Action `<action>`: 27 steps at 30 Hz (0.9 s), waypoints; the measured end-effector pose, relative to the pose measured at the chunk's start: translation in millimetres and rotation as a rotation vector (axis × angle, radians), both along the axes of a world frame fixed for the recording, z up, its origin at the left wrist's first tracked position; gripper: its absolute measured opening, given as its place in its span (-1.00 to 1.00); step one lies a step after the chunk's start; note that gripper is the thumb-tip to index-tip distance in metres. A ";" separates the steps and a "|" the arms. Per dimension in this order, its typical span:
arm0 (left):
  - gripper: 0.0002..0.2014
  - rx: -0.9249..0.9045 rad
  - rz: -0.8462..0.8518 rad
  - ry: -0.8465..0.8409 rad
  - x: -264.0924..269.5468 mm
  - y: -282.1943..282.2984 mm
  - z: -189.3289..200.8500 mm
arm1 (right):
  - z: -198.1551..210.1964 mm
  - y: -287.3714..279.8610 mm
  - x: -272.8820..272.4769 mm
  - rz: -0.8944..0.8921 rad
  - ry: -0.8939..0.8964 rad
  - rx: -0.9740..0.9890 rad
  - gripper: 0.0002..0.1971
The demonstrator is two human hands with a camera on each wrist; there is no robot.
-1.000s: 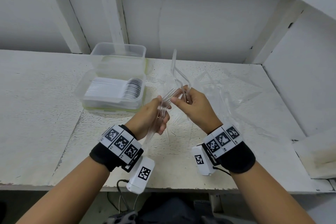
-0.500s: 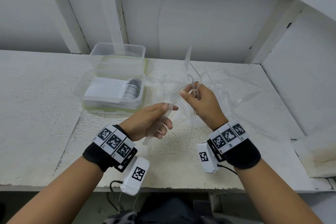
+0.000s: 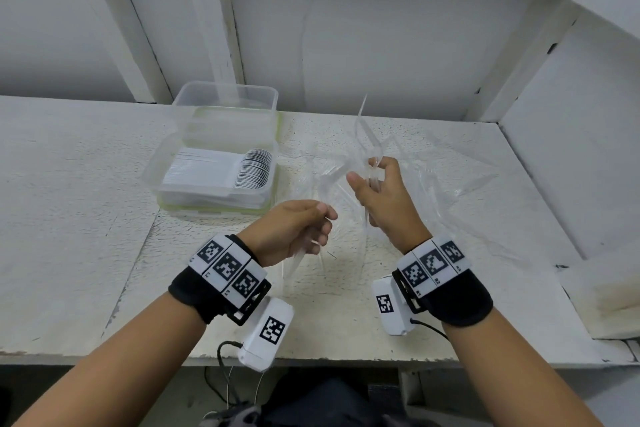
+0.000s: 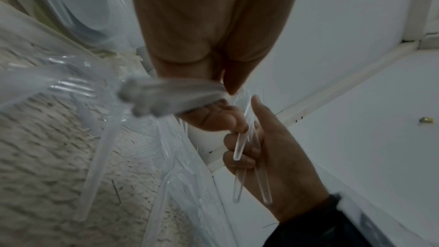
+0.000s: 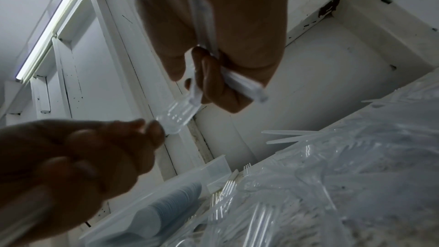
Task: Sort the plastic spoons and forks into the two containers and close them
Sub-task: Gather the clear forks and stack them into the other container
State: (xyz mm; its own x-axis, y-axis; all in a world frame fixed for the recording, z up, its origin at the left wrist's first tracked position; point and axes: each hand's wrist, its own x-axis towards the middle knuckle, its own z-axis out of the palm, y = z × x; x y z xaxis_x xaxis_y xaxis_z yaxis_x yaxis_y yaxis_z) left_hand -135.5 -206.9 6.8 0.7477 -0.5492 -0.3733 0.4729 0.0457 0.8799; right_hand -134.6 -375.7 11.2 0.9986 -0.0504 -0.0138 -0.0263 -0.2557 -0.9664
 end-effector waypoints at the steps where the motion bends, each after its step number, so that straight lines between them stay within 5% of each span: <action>1: -0.76 -0.019 0.052 -0.004 0.1 -1.6 -0.8 | -0.7 1.6 -1.2 -0.021 0.020 0.016 -0.76; 8: -0.78 -0.015 0.289 -0.071 -4.9 -17.3 -11.5 | -12.9 20.1 -14.0 -0.061 -0.047 0.008 -0.82; 27: -0.81 -0.019 0.420 -0.115 -7.9 -26.3 -12.6 | -15.0 32.4 -26.0 -0.113 -0.121 -0.031 -0.84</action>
State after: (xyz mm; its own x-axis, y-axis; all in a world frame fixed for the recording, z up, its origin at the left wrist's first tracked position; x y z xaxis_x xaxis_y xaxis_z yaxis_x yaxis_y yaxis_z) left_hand -143.4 -233.2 -5.8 0.9439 -0.1945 -0.2668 0.3083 0.2301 0.9230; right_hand -160.6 -343.3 -3.8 0.9808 -0.1611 0.1100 0.0600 -0.2875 -0.9559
